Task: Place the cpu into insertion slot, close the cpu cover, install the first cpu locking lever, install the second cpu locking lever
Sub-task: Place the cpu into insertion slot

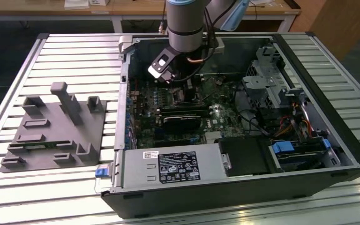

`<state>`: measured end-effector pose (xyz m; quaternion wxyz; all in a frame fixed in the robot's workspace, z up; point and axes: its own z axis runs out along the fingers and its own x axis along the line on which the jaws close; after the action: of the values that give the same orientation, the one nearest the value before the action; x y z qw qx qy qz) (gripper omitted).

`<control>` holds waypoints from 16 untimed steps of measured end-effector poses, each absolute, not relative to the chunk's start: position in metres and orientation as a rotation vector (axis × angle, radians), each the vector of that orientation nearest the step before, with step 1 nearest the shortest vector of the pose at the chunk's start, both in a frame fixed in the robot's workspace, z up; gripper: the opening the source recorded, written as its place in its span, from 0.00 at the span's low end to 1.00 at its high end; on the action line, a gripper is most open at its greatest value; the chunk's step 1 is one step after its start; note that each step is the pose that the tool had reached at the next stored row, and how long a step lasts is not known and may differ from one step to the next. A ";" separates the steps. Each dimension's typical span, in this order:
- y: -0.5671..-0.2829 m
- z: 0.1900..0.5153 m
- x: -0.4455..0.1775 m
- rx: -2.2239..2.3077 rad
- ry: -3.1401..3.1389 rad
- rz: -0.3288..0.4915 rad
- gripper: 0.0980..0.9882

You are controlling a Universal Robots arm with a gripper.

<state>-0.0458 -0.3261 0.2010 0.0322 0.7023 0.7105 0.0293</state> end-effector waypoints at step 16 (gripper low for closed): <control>-0.323 0.194 -0.047 2.167 2.183 0.090 0.50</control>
<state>-0.0466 -0.3233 0.1937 0.0323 0.7039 0.7090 0.0292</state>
